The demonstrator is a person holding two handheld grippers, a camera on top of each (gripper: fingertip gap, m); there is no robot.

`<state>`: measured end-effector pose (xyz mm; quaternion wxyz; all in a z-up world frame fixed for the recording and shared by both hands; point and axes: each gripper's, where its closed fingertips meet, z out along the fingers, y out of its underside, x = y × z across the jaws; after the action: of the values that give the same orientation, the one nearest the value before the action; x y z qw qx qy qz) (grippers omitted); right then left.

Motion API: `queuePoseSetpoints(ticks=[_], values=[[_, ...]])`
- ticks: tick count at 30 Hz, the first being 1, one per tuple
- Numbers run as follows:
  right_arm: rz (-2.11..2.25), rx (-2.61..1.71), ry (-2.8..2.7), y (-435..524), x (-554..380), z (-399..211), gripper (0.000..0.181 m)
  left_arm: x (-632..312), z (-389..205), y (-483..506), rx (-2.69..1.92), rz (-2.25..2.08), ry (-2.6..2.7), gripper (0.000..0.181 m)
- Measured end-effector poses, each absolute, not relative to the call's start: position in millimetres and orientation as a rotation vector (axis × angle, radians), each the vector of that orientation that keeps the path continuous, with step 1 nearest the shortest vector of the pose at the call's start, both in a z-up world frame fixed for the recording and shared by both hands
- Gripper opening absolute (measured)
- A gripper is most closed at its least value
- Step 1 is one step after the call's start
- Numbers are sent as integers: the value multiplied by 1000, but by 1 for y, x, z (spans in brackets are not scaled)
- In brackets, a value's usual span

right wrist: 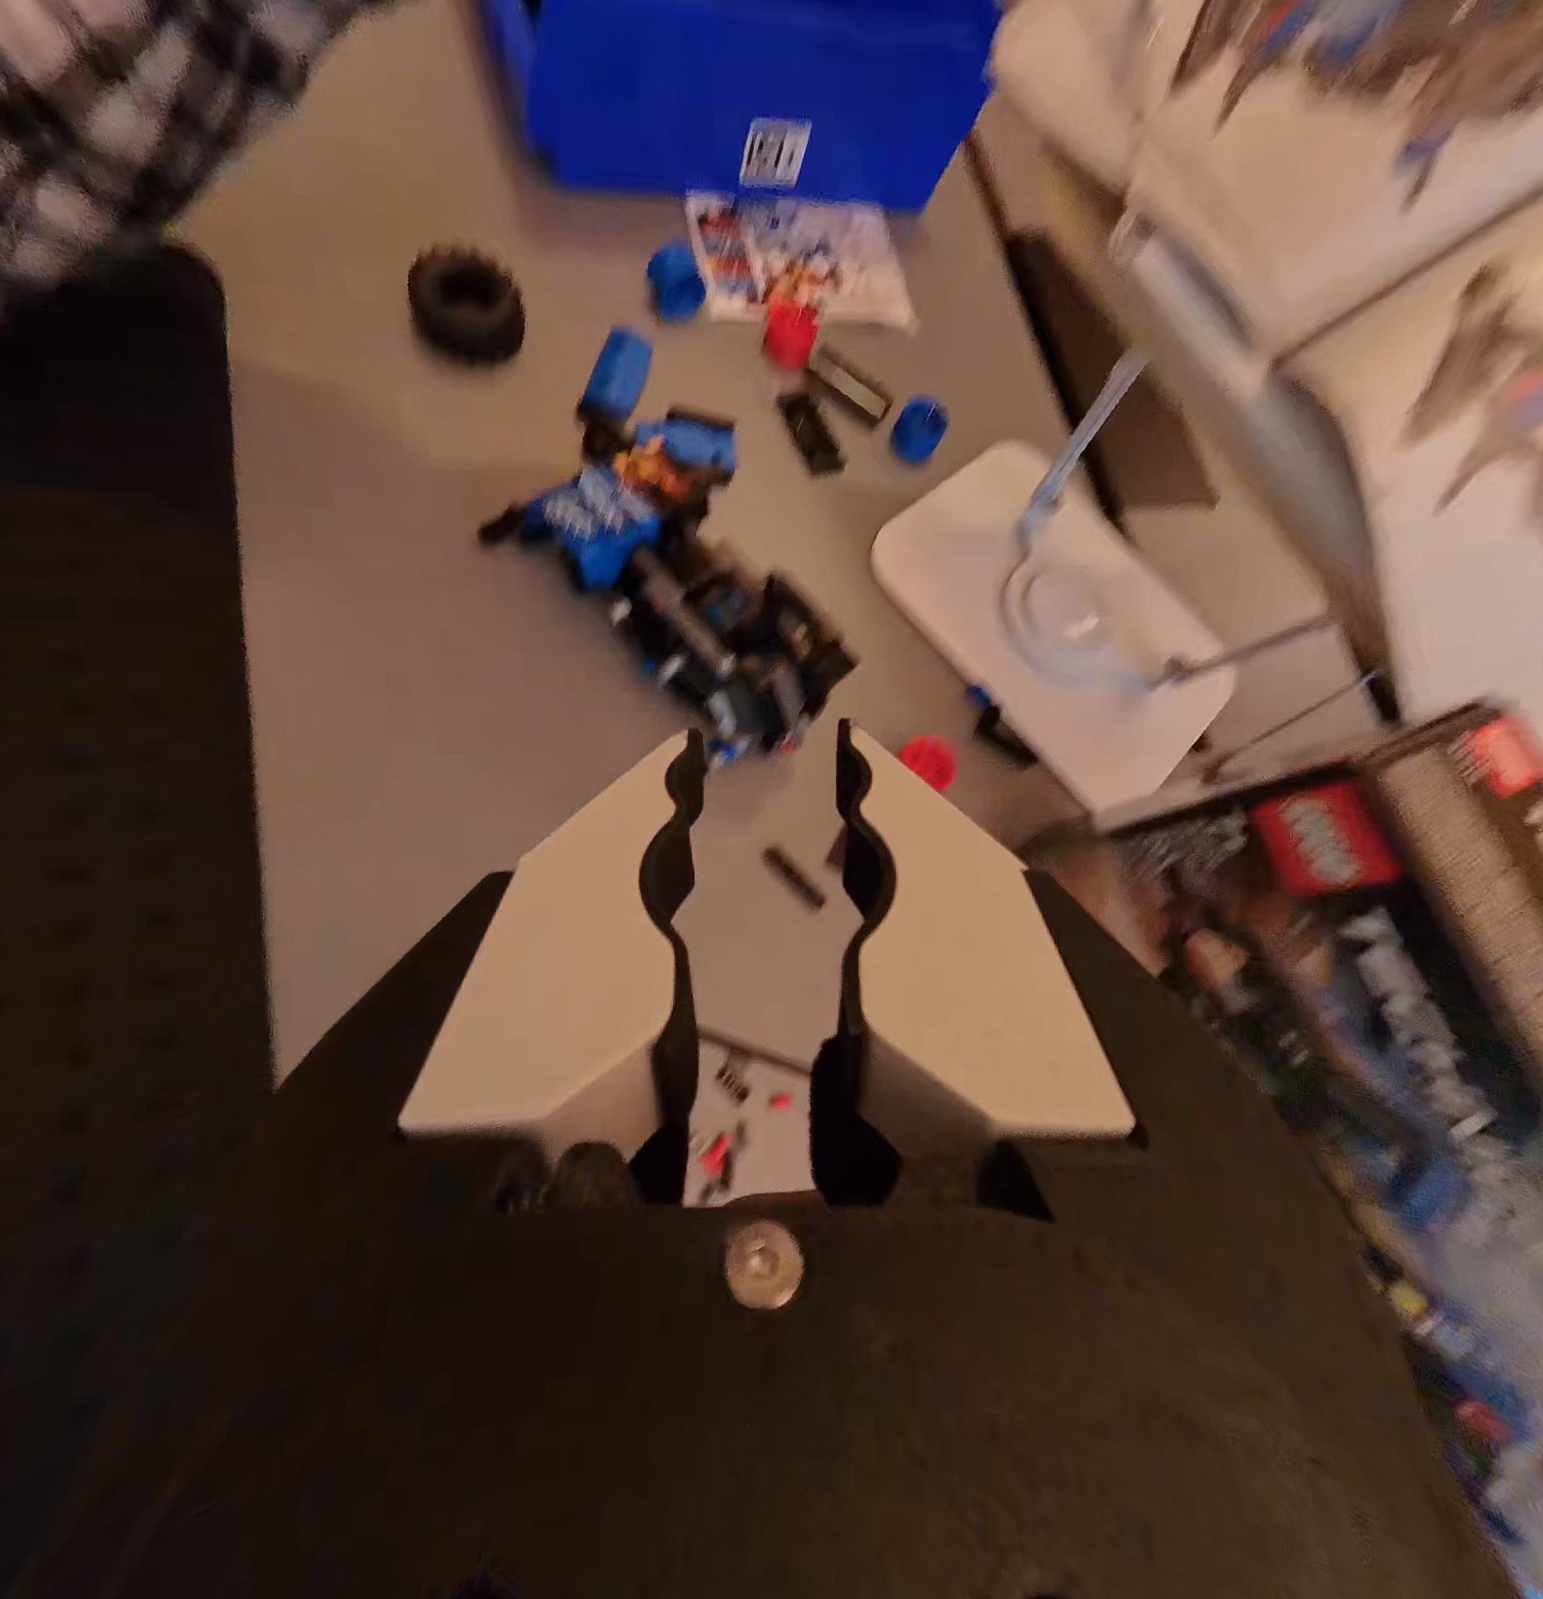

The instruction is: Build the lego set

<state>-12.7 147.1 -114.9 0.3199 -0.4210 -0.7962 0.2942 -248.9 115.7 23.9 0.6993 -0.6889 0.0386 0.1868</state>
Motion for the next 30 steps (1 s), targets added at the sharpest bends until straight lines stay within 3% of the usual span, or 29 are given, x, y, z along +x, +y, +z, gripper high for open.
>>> queuePoseSetpoints(ticks=[5, 12, 23, 25, 30], values=[[828, -1264, -2245, 131, 43, -199, 24, -177, -30, 133, -1701, 353, 337, 52], [813, -1416, -2397, 125, 65, -282, 32, -103, -108, 134, -1829, 196, 539, 51], [988, -1363, -2408, 108, 64, -287, 21, 35, -225, 114, -2018, -96, 998, 53], [1010, -1326, -2415, 105, 66, -285, 0, 49, -243, 111, -2047, -147, 1050, 53], [1012, -1272, -2424, 101, 67, -285, 0, 56, -262, 107, -2084, -189, 1073, 53]])
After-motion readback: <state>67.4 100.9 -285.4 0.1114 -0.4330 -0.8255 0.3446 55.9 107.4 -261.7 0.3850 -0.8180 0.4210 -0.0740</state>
